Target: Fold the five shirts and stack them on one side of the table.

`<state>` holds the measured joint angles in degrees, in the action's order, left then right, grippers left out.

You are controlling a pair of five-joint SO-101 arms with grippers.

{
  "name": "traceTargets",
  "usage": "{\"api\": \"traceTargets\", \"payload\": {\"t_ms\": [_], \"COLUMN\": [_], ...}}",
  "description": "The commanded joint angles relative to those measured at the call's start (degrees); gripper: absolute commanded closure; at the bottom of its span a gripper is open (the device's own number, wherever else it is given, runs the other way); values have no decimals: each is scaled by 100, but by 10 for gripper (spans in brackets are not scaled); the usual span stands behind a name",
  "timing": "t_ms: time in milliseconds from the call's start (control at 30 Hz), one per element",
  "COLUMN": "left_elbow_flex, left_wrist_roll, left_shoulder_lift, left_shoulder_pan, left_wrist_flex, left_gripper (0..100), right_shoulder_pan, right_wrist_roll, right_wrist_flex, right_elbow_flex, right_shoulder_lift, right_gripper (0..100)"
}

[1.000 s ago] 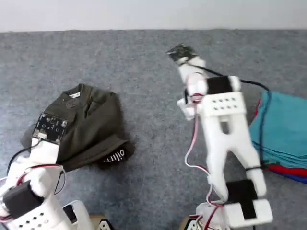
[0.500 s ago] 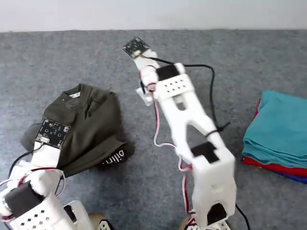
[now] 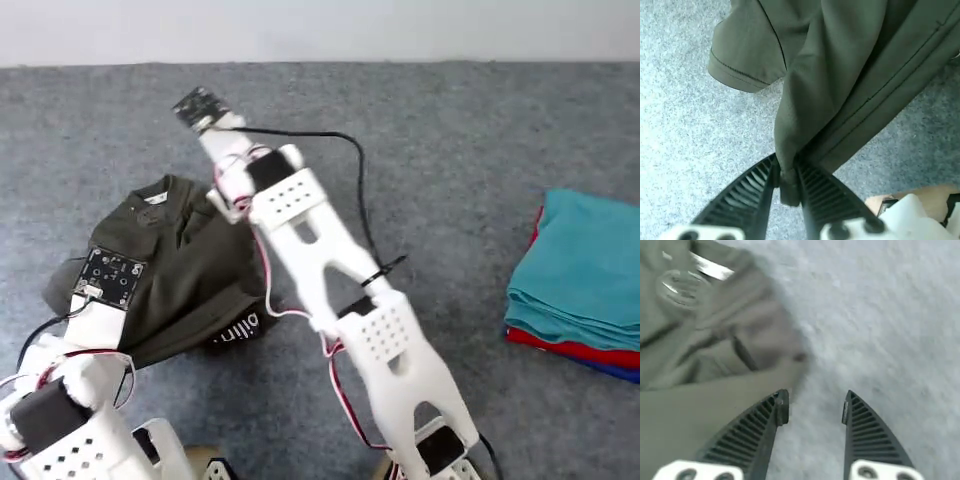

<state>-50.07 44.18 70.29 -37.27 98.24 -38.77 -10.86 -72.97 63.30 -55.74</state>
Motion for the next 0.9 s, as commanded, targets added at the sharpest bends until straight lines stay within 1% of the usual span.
{"api": "traceTargets", "payload": {"t_ms": [0, 133, 233, 467, 500, 567, 667, 733, 800, 867], "left_elbow_flex": [-13, -13, -22, -22, -31, -40, -110, -110, -110, -92], "left_wrist_roll": [53, 53, 53, 44, 44, -9, -211, -237, -237, -237], "left_shoulder_lift": [9, 9, 9, 9, 9, 9, 9, 9, 9, 9], "left_shoulder_pan": [0, 0, 0, 0, 0, 0, 0, 0, 0, -9], "left_wrist_flex": [-105, -105, -105, -105, -105, -105, -202, -211, -211, -211], "left_gripper": [986, 986, 986, 986, 986, 986, 986, 986, 986, 986], "right_shoulder_pan": [-303, -611, -769, -813, -804, -813, -866, -866, -796, -576], "right_wrist_roll": [44, -343, -501, -791, -835, -1037, -1802, -2101, -2119, -2119], "right_wrist_flex": [4, 4, 22, 268, 303, 321, 303, 233, 145, 4], "right_elbow_flex": [695, 1037, 1257, 1380, 1398, 1415, 1415, 1398, 1415, 1503], "right_shoulder_lift": [-207, -664, -989, -1640, -1657, -1657, -1675, -1666, -1648, -1613], "right_gripper": [809, 809, 809, 810, 820, 876, 995, 977, 989, 987]}}
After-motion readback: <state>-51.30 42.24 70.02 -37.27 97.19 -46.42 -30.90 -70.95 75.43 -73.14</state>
